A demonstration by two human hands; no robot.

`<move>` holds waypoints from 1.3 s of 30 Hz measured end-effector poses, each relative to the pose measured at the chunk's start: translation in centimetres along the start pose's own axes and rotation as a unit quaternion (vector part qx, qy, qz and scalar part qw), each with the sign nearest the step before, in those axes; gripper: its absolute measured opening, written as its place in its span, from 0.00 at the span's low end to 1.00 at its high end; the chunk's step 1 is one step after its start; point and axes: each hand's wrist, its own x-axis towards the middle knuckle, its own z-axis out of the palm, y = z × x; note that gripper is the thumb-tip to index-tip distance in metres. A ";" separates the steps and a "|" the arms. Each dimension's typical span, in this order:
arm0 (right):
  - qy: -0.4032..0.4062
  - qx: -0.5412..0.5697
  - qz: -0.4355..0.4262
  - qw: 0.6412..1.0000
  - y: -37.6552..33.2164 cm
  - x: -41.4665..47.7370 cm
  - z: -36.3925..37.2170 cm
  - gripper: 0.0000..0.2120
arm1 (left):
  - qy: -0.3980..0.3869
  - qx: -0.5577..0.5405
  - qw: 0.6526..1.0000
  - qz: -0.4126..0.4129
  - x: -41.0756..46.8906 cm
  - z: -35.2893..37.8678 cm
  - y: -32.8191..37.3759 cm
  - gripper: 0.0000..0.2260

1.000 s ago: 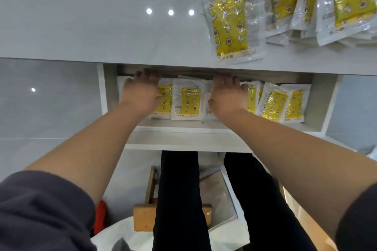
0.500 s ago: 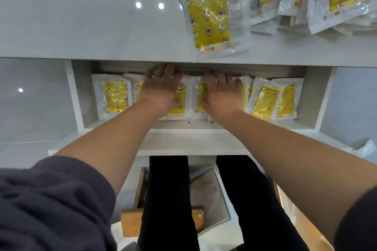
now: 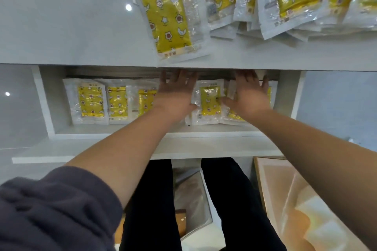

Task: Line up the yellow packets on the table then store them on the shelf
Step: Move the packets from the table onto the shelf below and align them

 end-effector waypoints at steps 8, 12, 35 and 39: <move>-0.036 -0.130 -0.187 0.973 4.4 0.6 3.2 0.52 | -0.001 0.080 0.987 0.137 2.3 4.2 3.2 0.46; -0.024 -0.163 -0.216 0.962 4.0 1.2 4.9 0.52 | 0.002 0.129 0.980 0.153 0.9 5.0 -0.5 0.43; 0.123 -0.095 -0.250 0.956 4.4 1.9 5.0 0.40 | 0.142 0.081 0.975 0.148 2.1 6.0 -0.5 0.41; 0.093 -0.080 -0.137 0.983 7.3 0.3 4.2 0.48 | 0.127 0.082 0.980 0.131 2.6 5.2 2.9 0.44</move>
